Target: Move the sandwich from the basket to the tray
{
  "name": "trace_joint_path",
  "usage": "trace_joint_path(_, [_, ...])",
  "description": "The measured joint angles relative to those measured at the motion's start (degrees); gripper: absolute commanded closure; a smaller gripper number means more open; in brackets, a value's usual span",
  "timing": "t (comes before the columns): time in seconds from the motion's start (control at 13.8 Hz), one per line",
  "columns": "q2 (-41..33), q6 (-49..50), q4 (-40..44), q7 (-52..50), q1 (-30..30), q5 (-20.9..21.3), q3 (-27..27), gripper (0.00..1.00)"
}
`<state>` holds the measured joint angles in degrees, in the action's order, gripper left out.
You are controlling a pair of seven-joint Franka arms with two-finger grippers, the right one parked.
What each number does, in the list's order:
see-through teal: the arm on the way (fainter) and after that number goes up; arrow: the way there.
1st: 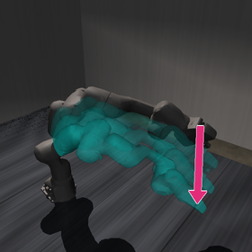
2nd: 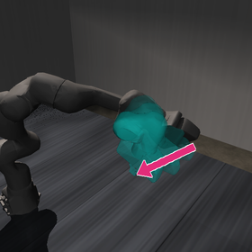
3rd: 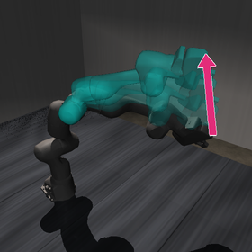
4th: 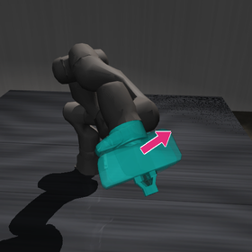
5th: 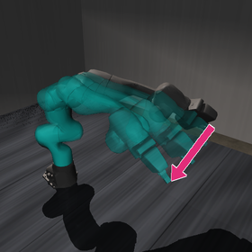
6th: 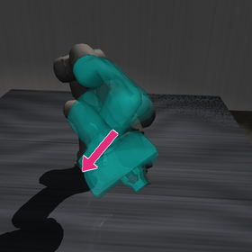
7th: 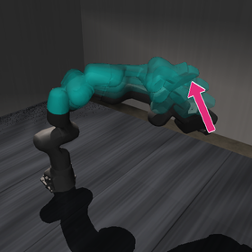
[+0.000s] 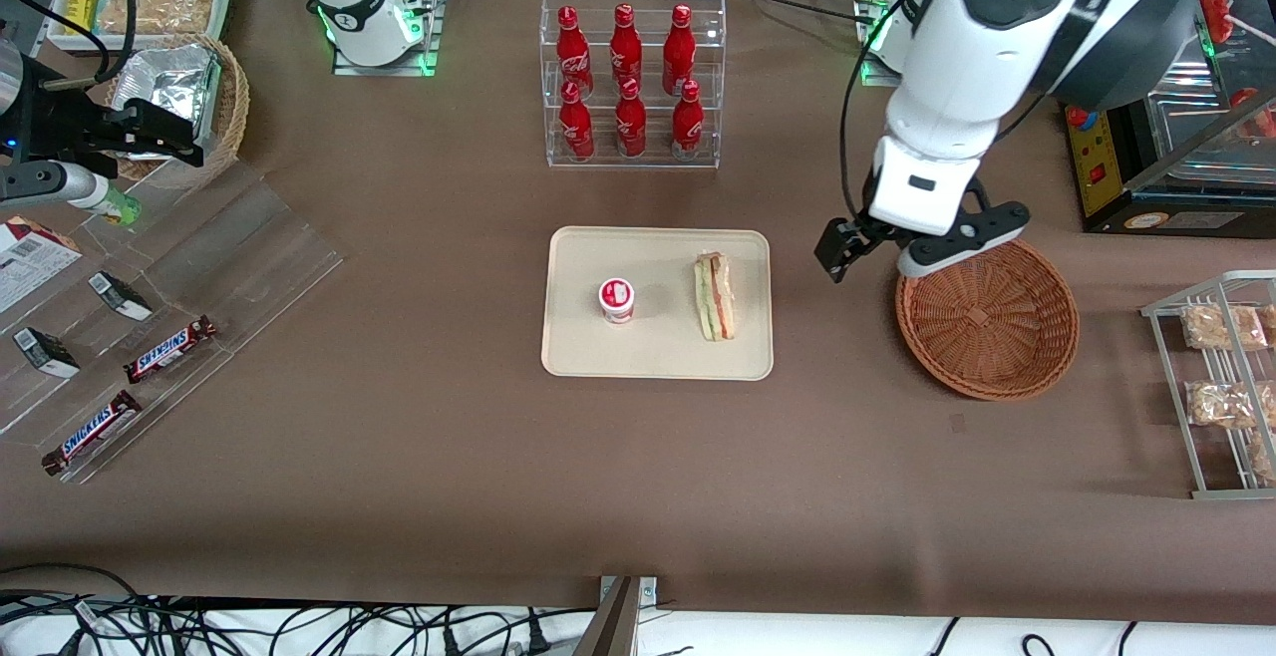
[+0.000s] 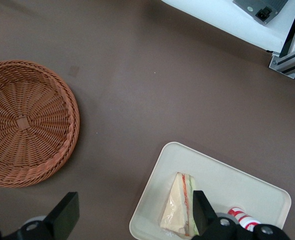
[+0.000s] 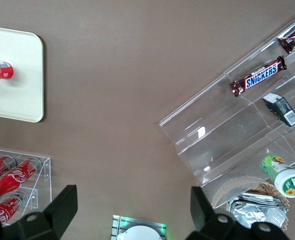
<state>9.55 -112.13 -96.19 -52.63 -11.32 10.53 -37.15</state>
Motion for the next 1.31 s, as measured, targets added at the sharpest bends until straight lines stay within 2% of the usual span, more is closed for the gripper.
trace_joint_path(0.29, [-1.4, 6.1, 1.5, 14.0, -5.4, -6.0, 1.9, 0.0])
trace_joint_path(0.44, [-2.0, 9.5, 2.7, 22.3, -5.1, -8.6, 7.1, 0.0])
trace_joint_path(0.58, [-3.5, 12.7, 3.2, 31.8, -3.0, -11.4, 14.6, 0.0])
trace_joint_path(0.73, [-5.3, 15.9, 3.3, 40.7, -1.3, -12.2, 20.6, 0.0])
trace_joint_path(0.87, [-6.8, 17.9, 3.3, 46.6, -0.1, -12.4, 24.2, 0.0])
trace_joint_path(1.09, [-7.8, 18.7, 3.3, 52.8, 1.3, -12.4, 26.2, 0.0])
trace_joint_path(1.31, [-7.9, 18.8, 3.2, 54.6, 1.9, -11.4, 26.3, 0.0])
